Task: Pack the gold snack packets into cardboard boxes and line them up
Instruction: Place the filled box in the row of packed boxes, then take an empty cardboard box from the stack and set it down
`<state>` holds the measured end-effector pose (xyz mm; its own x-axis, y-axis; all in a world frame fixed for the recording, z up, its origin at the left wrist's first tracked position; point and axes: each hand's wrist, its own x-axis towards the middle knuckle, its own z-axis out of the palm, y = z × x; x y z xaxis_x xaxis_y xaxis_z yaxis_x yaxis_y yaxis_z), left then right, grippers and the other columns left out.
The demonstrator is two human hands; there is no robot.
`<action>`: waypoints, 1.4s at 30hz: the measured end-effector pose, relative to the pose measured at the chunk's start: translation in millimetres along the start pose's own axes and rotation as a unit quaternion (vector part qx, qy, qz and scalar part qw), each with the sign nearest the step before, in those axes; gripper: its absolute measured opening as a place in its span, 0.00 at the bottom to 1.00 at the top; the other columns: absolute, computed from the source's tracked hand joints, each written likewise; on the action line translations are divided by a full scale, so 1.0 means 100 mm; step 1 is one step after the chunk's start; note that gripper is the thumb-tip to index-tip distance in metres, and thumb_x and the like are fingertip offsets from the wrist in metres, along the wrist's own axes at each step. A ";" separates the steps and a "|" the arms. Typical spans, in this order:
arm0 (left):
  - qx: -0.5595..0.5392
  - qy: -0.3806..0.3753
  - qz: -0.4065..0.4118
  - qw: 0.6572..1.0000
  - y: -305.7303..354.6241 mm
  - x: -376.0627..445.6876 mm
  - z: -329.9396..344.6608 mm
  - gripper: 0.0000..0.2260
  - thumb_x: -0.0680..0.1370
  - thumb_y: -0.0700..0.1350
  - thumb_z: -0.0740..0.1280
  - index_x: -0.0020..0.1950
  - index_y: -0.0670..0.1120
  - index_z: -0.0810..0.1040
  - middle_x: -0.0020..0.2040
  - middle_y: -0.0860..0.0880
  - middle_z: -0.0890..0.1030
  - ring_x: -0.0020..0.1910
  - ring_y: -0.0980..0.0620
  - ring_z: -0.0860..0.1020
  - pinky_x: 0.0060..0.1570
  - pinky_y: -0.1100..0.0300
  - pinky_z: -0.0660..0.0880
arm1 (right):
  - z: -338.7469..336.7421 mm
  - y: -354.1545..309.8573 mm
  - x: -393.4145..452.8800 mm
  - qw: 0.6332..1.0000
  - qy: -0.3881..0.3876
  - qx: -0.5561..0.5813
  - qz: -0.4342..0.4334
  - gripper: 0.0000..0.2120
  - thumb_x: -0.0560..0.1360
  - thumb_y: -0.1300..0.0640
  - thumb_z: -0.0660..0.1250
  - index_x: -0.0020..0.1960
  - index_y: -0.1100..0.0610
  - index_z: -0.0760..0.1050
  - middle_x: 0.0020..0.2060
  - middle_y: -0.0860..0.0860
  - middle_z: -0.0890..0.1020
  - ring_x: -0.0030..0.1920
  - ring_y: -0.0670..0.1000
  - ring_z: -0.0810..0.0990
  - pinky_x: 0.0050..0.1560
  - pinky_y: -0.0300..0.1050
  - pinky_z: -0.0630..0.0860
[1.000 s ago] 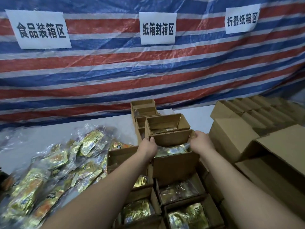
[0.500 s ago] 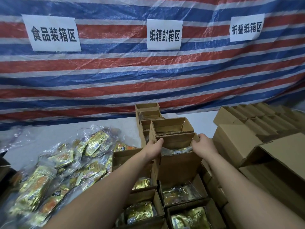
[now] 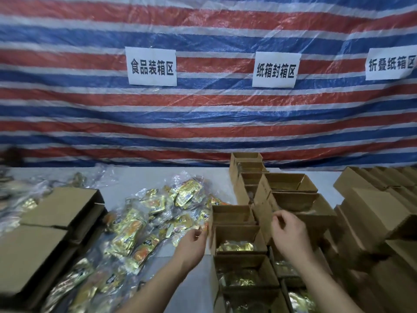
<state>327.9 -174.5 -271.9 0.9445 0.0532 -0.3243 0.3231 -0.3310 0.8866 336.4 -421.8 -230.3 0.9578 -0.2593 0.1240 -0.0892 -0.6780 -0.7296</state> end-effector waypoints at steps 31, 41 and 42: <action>0.157 0.029 0.080 0.984 -1.00 -1.77 -1.43 0.11 0.82 0.51 0.58 0.45 0.50 0.76 0.40 0.54 0.79 0.40 0.57 0.75 0.42 0.61 0.70 | 0.89 -1.04 -2.08 0.983 -0.159 0.087 0.020 0.10 0.79 0.62 0.65 0.42 0.51 0.79 0.38 0.50 0.84 0.38 0.45 0.82 0.37 0.31 0.74; 0.137 0.091 0.101 0.981 -0.80 -2.25 -1.07 0.12 0.82 0.48 0.59 0.38 0.49 0.72 0.34 0.54 0.75 0.32 0.61 0.71 0.28 0.71 0.66 | 0.48 -0.79 -2.44 0.976 -0.190 0.109 0.016 0.08 0.79 0.59 0.64 0.46 0.53 0.81 0.41 0.50 0.85 0.43 0.48 0.83 0.50 0.47 0.80; 0.139 0.098 0.100 0.980 -0.80 -2.30 -1.05 0.13 0.82 0.48 0.59 0.38 0.49 0.72 0.34 0.54 0.75 0.31 0.61 0.71 0.28 0.71 0.66 | 0.43 -0.78 -2.47 0.975 -0.192 0.112 0.017 0.08 0.79 0.59 0.64 0.46 0.53 0.81 0.41 0.50 0.85 0.43 0.48 0.83 0.49 0.46 0.79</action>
<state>90.7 -61.5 -233.5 0.9895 0.1317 -0.0592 0.1266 -0.5951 0.7936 119.0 -275.7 -233.0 0.9908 0.0264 -0.1330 -0.1027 -0.4952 -0.8627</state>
